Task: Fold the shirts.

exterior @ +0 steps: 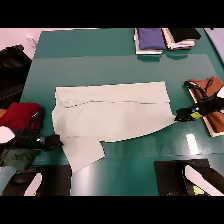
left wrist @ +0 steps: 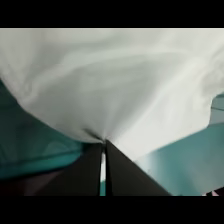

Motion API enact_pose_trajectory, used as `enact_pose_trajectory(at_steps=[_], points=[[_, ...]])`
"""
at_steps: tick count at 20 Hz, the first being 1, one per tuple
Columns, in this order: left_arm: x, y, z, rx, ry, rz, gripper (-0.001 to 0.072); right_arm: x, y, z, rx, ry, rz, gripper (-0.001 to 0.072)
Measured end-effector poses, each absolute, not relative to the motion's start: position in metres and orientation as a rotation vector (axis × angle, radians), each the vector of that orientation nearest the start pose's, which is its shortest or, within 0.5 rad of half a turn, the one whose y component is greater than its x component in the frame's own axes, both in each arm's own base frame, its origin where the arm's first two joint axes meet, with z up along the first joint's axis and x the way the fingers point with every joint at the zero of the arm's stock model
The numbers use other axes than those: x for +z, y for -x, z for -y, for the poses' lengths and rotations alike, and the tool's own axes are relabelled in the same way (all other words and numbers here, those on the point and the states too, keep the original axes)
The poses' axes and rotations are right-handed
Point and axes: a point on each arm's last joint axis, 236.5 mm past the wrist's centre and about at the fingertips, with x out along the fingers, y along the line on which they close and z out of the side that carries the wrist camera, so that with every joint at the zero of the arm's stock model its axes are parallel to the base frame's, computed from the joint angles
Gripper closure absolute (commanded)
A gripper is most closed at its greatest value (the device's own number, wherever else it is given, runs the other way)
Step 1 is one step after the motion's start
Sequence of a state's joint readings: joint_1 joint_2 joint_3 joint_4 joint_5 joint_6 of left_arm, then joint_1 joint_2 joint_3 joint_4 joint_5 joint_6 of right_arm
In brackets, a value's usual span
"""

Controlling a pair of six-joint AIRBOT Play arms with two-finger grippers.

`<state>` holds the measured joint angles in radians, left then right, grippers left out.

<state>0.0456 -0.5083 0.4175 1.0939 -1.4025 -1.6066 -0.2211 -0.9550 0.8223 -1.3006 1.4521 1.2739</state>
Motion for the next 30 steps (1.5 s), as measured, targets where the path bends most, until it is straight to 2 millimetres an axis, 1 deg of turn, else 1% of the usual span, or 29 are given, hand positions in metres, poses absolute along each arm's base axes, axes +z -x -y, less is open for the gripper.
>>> enact_pose_trajectory(at_steps=[3,5,7,9,11,13,16,19,21,23,24,25,26,27,30], points=[[-0.005,-0.118,0.098,-0.270,0.436,-1.470,0.0685,0.009,-0.209,0.003,0.181,-0.129,-1.499,0.0693],[0.008,-0.109,0.097,-0.278,0.416,-1.469,0.0685,0.019,-0.202,0.013,0.136,-0.118,-1.467,0.0693],[0.017,-0.113,0.096,-0.277,0.410,-1.450,0.0685,0.031,-0.204,0.021,0.105,-0.107,-1.428,0.0693],[0.022,-0.129,0.095,-0.277,0.404,-1.429,0.0685,0.040,-0.217,0.023,0.103,-0.097,-1.397,0.0693],[0.025,-0.157,0.092,-0.279,0.387,-1.398,0.0684,0.045,-0.238,0.021,0.125,-0.081,-1.379,0.0693],[0.028,-0.197,0.089,-0.278,0.373,-1.351,0.0684,0.044,-0.262,0.019,0.141,-0.073,-1.381,0.0693],[0.032,-0.259,0.083,-0.279,0.339,-1.294,0.0684,0.036,-0.297,0.016,0.159,-0.077,-1.407,0.0693],[0.027,-0.316,0.077,-0.280,0.313,-1.269,0.0684,0.024,-0.330,0.017,0.159,-0.098,-1.433,0.0693],[0.018,-0.346,0.074,-0.274,0.306,-1.258,0.0683,0.016,-0.349,0.019,0.157,-0.108,-1.450,0.0692],[0.006,-0.367,0.072,-0.265,0.304,-1.257,0.0682,0.008,-0.366,0.017,0.168,-0.131,-1.456,0.0692],[0.002,-0.375,0.071,-0.261,0.303,-1.254,0.0680,0.004,-0.374,0.016,0.176,-0.146,-1.460,0.0689],[-0.001,-0.382,0.069,-0.256,0.302,-1.248,0.0589,0.000,-0.382,0.013,0.185,-0.161,-1.460,0.0641],[-0.004,-0.386,0.069,-0.252,0.302,-1.243,0.0273,-0.002,-0.390,0.010,0.196,-0.183,-1.455,0.0439],[-0.005,-0.391,0.068,-0.249,0.302,-1.235,0.0157,-0.005,-0.398,0.007,0.207,-0.202,-1.445,0.0320],[0.000,-0.400,0.069,-0.248,0.319,-1.221,0.0166,-0.002,-0.422,-0.001,0.253,-0.287,-1.392,0.0317]])
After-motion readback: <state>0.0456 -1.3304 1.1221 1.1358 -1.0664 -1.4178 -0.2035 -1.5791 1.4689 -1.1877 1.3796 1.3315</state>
